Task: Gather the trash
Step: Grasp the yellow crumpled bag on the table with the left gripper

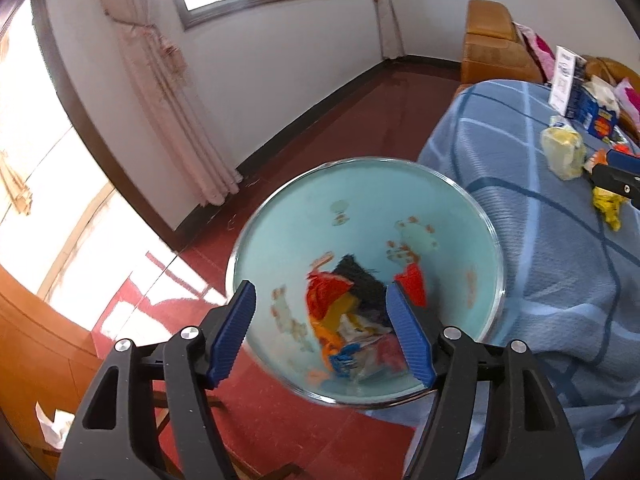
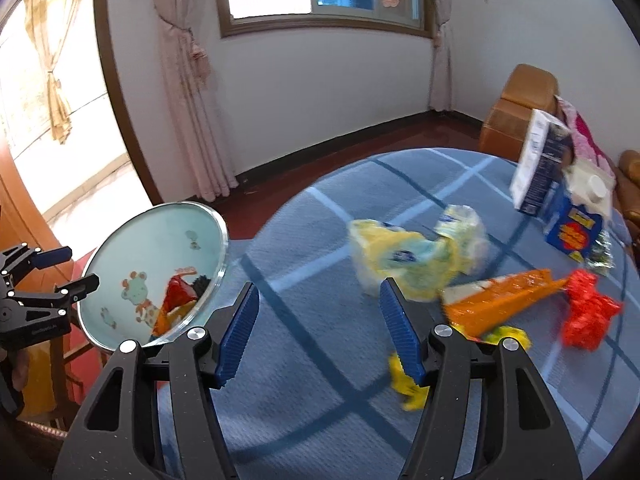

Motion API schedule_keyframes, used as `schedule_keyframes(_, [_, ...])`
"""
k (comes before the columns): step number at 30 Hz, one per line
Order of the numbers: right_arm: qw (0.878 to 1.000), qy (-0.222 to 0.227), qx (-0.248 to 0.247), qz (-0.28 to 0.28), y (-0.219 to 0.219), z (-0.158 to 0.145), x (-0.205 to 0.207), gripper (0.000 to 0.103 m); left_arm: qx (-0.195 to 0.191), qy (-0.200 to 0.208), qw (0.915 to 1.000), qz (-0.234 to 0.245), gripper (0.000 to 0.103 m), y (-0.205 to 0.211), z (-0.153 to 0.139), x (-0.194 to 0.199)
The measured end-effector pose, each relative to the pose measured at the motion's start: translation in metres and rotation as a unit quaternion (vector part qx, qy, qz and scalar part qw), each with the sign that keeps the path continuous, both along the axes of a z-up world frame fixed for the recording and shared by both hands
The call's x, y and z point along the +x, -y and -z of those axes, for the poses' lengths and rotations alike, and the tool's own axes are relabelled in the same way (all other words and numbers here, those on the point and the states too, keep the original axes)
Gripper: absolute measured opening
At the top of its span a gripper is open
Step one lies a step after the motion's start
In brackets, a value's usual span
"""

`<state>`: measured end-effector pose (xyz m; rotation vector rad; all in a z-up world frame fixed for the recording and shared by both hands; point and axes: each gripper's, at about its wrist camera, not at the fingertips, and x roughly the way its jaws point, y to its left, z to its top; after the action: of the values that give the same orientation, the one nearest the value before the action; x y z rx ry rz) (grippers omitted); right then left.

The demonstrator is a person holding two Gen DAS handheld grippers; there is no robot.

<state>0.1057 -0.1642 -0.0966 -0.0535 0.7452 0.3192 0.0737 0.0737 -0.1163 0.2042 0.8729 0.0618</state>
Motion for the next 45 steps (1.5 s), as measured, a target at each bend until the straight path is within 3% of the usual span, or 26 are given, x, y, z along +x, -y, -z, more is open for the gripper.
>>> schedule_keyframes(10, [0.994, 0.002, 0.003, 0.107, 0.099, -0.001, -0.024, 0.064, -0.01, 0.01, 0.9979, 0.064, 0.068, 0.069, -0.009, 0.009])
schedule_keyframes(20, [0.975, -0.006, 0.015, 0.222, 0.198, 0.011, -0.063, 0.067, -0.039, 0.02, 0.9908, 0.128, 0.068, 0.159, -0.017, 0.016])
schedule_keyframes(28, [0.963, -0.008, 0.027, 0.269, 0.24, 0.02, -0.085, 0.07, -0.054, 0.025, 0.9826, 0.176, 0.068, 0.234, -0.018, 0.024])
schedule_keyframes(32, [0.959, -0.005, 0.033, 0.282, 0.252, 0.023, -0.092, 0.071, -0.047, 0.018, 0.9824, 0.18, 0.067, 0.26, -0.004, 0.038])
schedule_keyframes(34, [0.958, -0.005, 0.038, 0.285, 0.256, 0.024, -0.093, 0.071, -0.054, -0.002, 0.9819, 0.182, 0.05, 0.265, 0.008, 0.046])
schedule_keyframes(35, [0.958, -0.006, 0.04, 0.285, 0.258, 0.025, -0.094, 0.071, -0.064, -0.011, 0.9802, 0.187, 0.031, 0.267, 0.011, 0.048])
schedule_keyframes(38, [0.957, -0.007, 0.044, 0.288, 0.261, 0.027, -0.096, 0.071, -0.069, -0.003, 0.9766, 0.204, 0.016, 0.269, 0.008, 0.042])
schedule_keyframes(45, [0.955, -0.004, 0.054, 0.293, 0.265, 0.024, -0.09, 0.071, -0.09, 0.026, 0.968, 0.233, 0.014, 0.255, -0.029, 0.021])
